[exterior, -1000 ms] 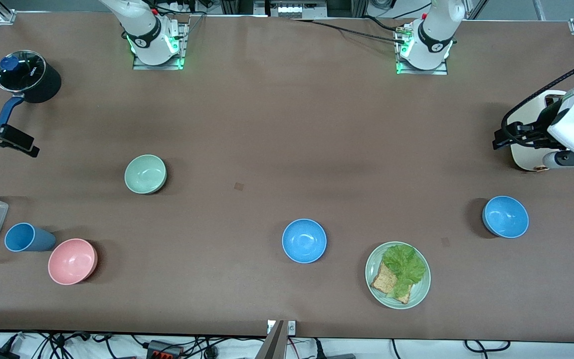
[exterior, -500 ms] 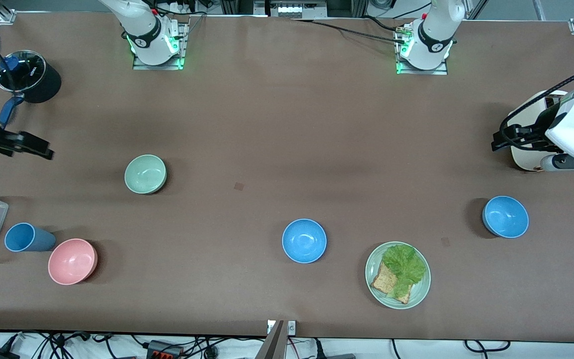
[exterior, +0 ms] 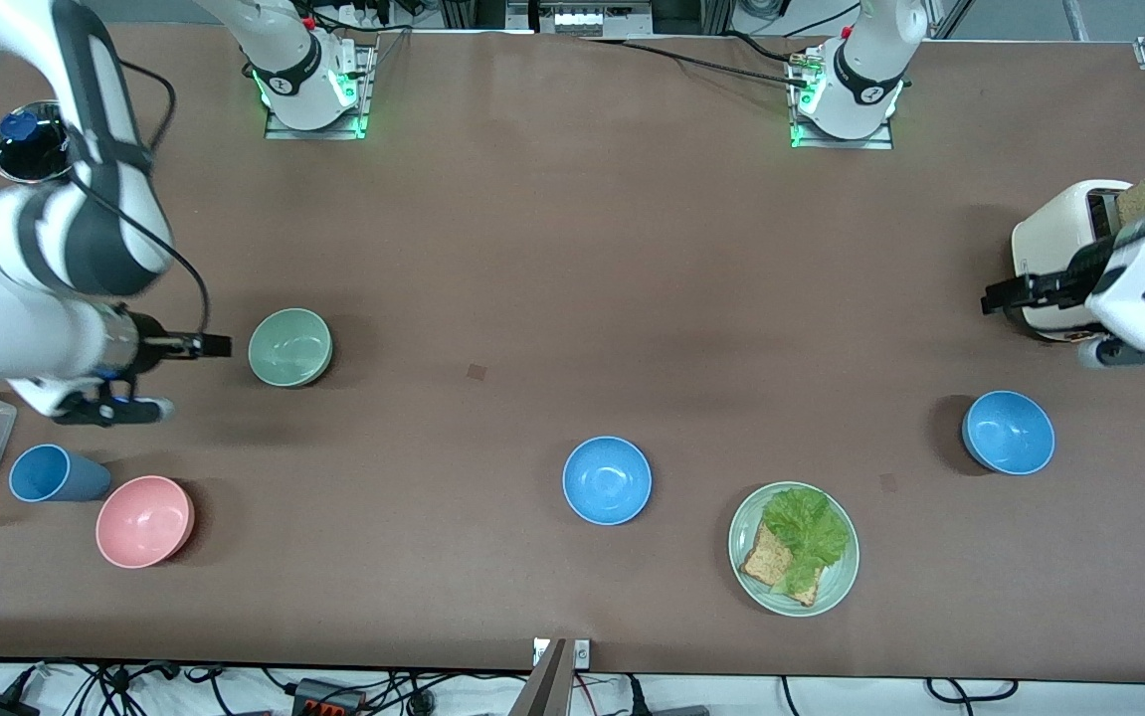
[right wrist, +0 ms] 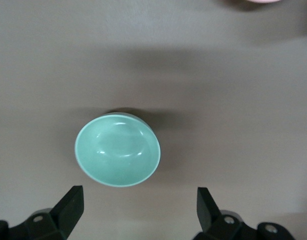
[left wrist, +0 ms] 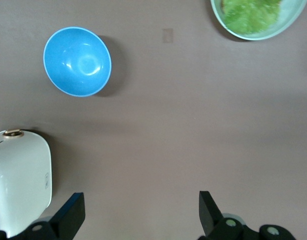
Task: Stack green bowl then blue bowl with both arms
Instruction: 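Reach the right gripper down to the pale green bowl rim, then grasp the green bowl and blue bowl with the right and left grippers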
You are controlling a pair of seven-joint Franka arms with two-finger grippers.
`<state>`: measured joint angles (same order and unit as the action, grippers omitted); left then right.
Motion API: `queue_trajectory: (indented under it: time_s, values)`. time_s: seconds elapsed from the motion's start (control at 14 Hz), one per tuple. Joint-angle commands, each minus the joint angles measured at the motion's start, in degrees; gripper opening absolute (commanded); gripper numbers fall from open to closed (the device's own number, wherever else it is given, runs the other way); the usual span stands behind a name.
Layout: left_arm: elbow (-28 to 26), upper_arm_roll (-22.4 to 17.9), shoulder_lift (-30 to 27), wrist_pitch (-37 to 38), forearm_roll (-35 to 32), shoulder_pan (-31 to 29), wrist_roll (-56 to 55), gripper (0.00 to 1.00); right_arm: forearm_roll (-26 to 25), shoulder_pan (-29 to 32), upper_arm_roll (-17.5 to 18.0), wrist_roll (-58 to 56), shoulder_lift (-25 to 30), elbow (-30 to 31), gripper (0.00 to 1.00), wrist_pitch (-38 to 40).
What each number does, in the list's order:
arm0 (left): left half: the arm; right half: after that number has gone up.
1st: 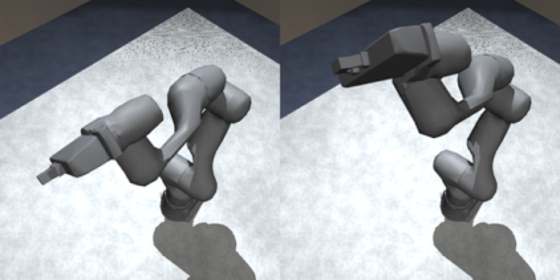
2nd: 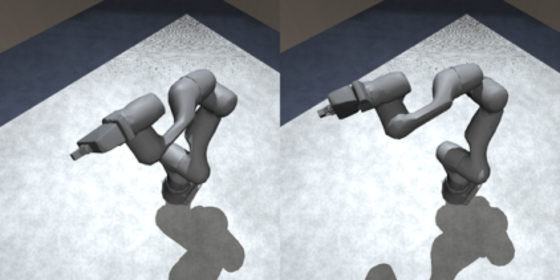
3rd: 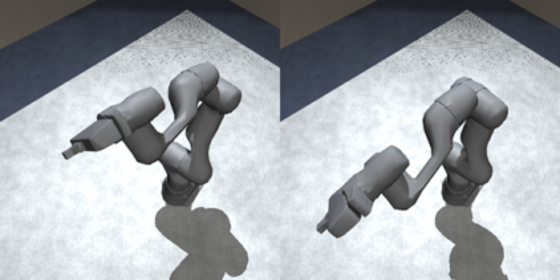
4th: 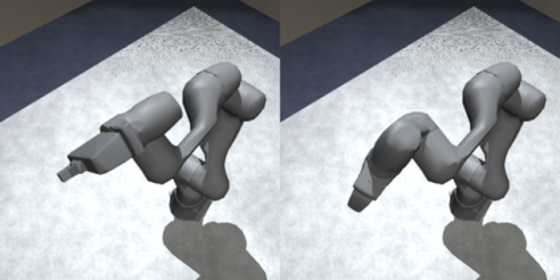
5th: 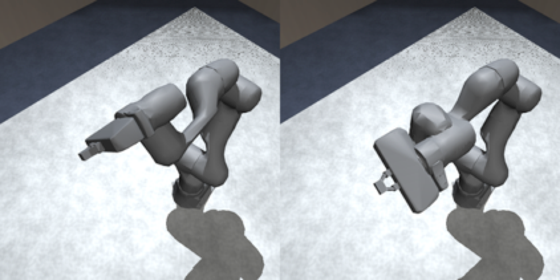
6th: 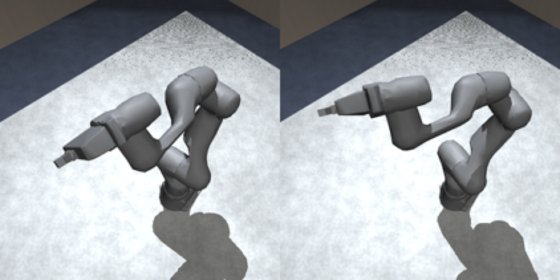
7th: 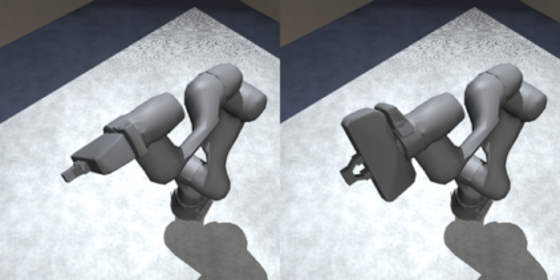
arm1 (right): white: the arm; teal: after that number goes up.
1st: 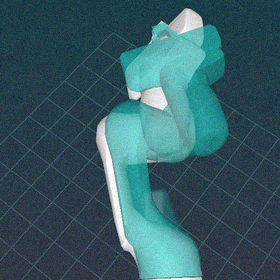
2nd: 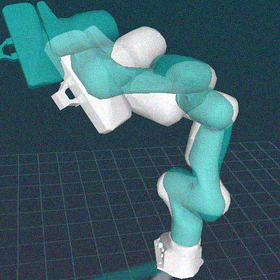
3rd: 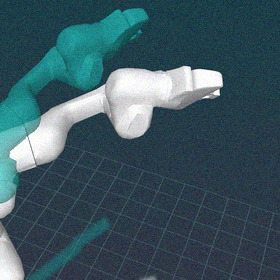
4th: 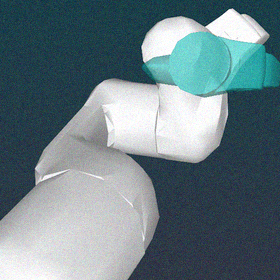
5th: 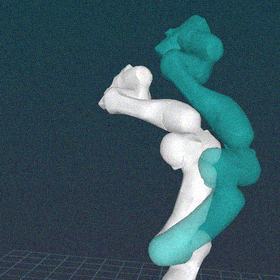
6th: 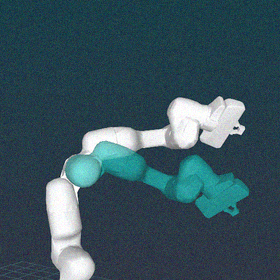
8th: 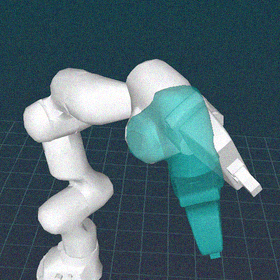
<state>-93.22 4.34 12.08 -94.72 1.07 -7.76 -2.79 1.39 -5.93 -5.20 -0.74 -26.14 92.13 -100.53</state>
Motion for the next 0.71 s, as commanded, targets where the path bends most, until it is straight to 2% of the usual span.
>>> queue_trajectory:
  time_s: [0.0,0.21,0.43,0.64]
  values:
    - [3.56,0.14,6.70,-4.93,-1.07,-2.95,5.05,1.00,-0.69,0.13,-0.17,-0.57,-4.16,-0.37,1.00,-0.89]
    - [8.48,0.06,15.05,-5.30,-0.89,-6.73,7.89,1.00,-0.78,0.74,-0.25,-0.66,-7.78,0.50,1.00,-1.69]
    - [15.68,-0.12,23.93,-7.49,-1.06,-9.46,13.39,1.00,-0.78,0.74,-0.34,-0.57,-8.75,3.93,1.00,-5.19]
    - [15.97,-0.38,28.69,-14.43,-1.24,-13.07,21.85,1.00,-0.69,0.66,-0.25,-0.40,-8.84,6.83,0.64,-7.75]
